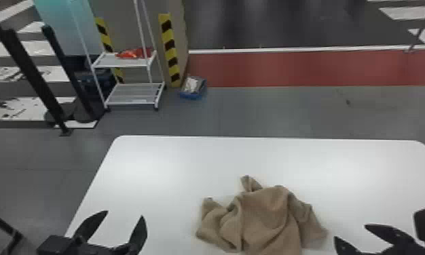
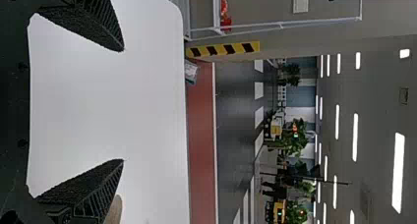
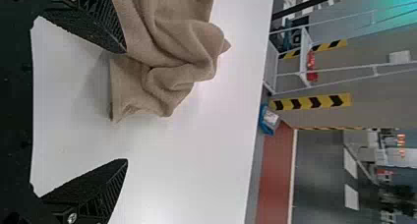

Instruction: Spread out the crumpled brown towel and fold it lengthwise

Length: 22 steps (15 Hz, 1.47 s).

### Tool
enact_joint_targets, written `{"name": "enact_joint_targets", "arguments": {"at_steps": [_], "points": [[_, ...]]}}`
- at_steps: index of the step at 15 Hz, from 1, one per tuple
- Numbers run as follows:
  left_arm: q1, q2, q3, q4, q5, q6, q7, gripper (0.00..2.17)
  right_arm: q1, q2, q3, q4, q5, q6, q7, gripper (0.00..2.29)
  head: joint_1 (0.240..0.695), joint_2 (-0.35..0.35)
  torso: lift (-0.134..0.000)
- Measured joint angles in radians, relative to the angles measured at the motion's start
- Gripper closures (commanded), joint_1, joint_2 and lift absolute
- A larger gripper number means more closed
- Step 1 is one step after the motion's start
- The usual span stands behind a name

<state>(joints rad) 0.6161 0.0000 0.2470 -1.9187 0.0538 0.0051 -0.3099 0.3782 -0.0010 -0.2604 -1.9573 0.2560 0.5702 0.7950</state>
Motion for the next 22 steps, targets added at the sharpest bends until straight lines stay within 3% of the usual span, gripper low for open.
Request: {"name": "enact_joint_targets", "arguments": {"at_steps": [3, 7, 13, 17, 22], "points": [[-0.002, 0.000, -0.001, 0.001, -0.002, 0.002, -0.010, 0.07, -0.117, -0.038, -0.014, 0.061, 0.055, 0.117, 0.071, 0.16, 0.695, 0.039, 0.000], [0.003, 0.000, 0.000, -0.007, -0.002, 0.003, -0.014, 0.08, -0.301, -0.068, 0.017, 0.191, 0.214, 0.266, 0.252, 0.17, 0.695, 0.033, 0.000], [0.010, 0.000, 0.001, -0.019, 0.000, 0.003, -0.015, 0.08, -0.396, -0.136, 0.088, 0.259, 0.297, 0.409, 0.436, 0.19, 0.695, 0.047, 0.000], [0.009, 0.000, -0.001, -0.018, 0.000, 0.003, -0.016, 0.08, -0.440, -0.164, 0.111, 0.350, 0.325, 0.410, 0.443, 0.22, 0.695, 0.025, 0.000], [0.013, 0.000, 0.002, -0.013, 0.000, 0.003, -0.020, 0.08, -0.470, -0.158, 0.215, 0.451, 0.325, 0.390, 0.378, 0.23, 0.695, 0.064, 0.000]]}}
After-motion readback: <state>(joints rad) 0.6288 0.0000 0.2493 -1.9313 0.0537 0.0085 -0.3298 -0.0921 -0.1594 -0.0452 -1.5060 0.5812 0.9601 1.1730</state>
